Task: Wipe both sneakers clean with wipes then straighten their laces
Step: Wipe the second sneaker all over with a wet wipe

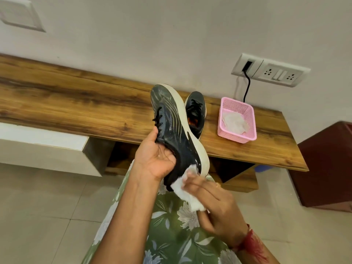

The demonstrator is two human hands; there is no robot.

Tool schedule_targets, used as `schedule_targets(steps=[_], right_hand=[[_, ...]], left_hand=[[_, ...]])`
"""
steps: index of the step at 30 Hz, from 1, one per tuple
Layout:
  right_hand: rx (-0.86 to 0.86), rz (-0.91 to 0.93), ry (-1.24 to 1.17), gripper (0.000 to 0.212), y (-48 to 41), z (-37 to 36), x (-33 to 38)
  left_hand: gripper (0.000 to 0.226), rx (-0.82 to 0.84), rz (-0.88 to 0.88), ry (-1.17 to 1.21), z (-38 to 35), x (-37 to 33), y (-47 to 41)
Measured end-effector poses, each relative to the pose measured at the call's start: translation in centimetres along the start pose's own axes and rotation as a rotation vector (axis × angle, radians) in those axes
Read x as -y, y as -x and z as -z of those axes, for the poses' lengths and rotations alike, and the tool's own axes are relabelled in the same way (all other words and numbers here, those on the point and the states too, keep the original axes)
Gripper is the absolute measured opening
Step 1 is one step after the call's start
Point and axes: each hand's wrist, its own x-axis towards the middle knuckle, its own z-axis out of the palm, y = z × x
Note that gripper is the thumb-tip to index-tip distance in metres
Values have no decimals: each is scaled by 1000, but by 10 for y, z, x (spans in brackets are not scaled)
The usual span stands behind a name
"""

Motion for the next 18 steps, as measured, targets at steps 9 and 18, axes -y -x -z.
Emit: schedule_targets(steps=[9,18], right_hand=[[-572,-362,-342,31,-62,25,-2],[-398,-368,-238,53,-48,-28,15]], left_hand=[[33,153,-4,-158,-2,1,7],[37,328,-60,-66,-2,-1,15]])
